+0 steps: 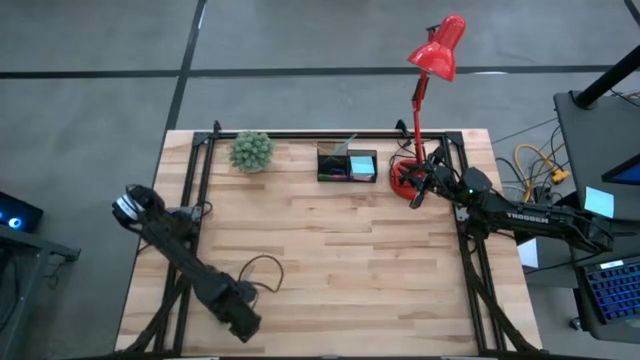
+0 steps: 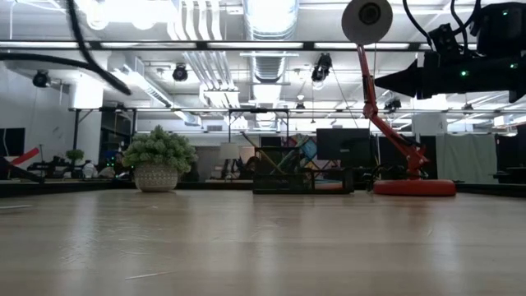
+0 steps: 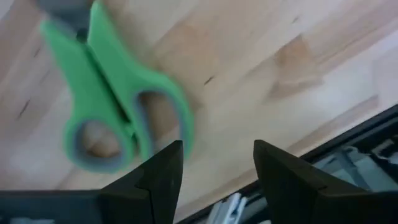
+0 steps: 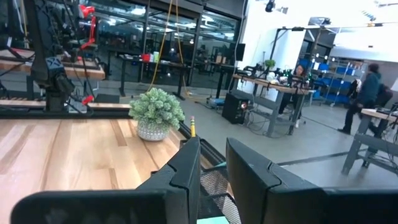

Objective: Pick and place office supplies into organizer
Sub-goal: Put the green scissors into the desk organizer

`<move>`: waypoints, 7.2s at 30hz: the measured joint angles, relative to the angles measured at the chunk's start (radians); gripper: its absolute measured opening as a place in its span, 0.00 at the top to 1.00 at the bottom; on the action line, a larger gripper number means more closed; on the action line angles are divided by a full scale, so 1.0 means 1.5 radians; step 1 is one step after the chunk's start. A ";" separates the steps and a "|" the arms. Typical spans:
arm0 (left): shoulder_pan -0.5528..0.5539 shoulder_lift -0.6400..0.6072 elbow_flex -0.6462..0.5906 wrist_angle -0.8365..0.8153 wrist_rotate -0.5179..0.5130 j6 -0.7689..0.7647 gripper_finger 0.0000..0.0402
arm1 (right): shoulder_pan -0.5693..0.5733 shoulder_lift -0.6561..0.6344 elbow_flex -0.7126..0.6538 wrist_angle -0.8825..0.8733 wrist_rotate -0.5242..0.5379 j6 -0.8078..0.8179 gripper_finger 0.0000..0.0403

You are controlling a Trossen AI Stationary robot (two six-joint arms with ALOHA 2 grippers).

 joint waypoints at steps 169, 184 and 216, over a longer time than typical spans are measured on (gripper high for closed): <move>-0.068 0.158 0.062 -0.050 -0.165 0.222 0.68 | 0.000 0.000 0.000 -0.043 0.000 0.023 0.83; -0.077 0.178 0.066 -0.062 -0.180 0.207 0.76 | 0.000 0.000 0.000 -0.049 0.000 0.023 0.83; -0.075 0.069 0.058 -0.109 -0.196 0.227 0.98 | 0.000 0.000 0.000 -0.048 -0.001 0.023 0.83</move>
